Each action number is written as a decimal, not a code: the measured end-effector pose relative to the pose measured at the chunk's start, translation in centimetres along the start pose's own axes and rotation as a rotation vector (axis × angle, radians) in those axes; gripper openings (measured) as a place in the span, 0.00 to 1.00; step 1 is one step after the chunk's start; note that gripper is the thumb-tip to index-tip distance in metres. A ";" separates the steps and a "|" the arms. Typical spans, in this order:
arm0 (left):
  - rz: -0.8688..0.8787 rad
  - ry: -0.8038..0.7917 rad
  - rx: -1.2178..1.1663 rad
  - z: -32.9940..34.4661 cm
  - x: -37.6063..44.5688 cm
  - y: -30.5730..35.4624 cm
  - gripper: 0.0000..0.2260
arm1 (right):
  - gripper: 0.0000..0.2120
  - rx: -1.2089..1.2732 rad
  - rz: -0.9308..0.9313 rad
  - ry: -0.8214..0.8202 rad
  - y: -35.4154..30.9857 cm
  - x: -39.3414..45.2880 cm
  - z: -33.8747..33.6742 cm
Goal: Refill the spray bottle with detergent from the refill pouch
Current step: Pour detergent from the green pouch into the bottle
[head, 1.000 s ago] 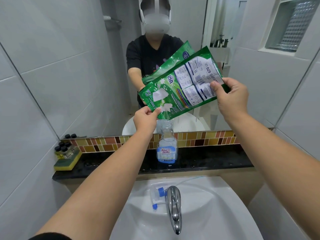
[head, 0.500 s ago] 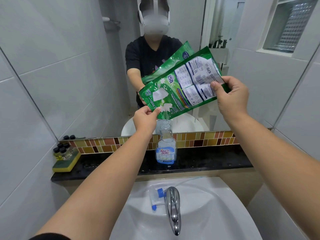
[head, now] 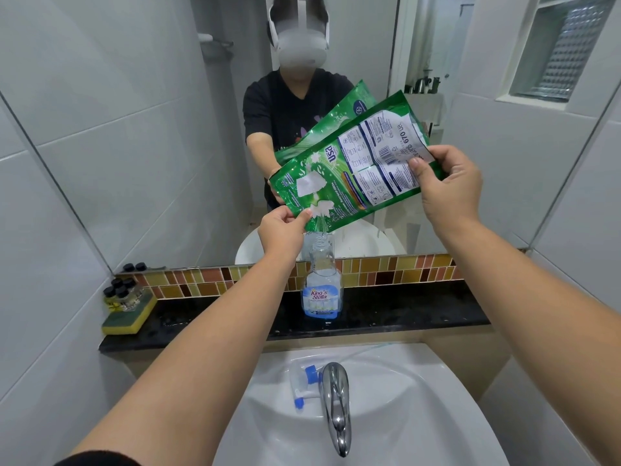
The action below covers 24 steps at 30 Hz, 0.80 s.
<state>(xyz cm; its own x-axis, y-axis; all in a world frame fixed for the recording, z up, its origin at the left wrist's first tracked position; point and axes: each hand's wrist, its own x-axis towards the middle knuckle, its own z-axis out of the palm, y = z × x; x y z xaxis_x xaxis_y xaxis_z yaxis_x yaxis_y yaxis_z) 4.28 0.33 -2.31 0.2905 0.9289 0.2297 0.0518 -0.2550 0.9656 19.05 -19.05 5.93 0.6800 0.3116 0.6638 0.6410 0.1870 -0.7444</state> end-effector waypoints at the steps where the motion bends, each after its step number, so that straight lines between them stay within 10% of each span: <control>1: -0.001 -0.001 -0.001 0.0 0.0 0.0 0.14 | 0.04 0.000 -0.001 0.001 0.0 0.0 0.0; 24: -0.006 0.011 0.003 0.2 0.1 0.1 0.09 | 0.06 -0.017 -0.037 0.023 -0.3 -0.1 0.0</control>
<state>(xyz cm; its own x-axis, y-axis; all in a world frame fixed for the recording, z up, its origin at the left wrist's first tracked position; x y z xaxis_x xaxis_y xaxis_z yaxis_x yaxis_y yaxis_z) 4.57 0.38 -2.25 0.2796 0.9333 0.2254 0.0561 -0.2502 0.9666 18.74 -19.13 6.10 0.6637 0.2835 0.6922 0.6716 0.1816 -0.7183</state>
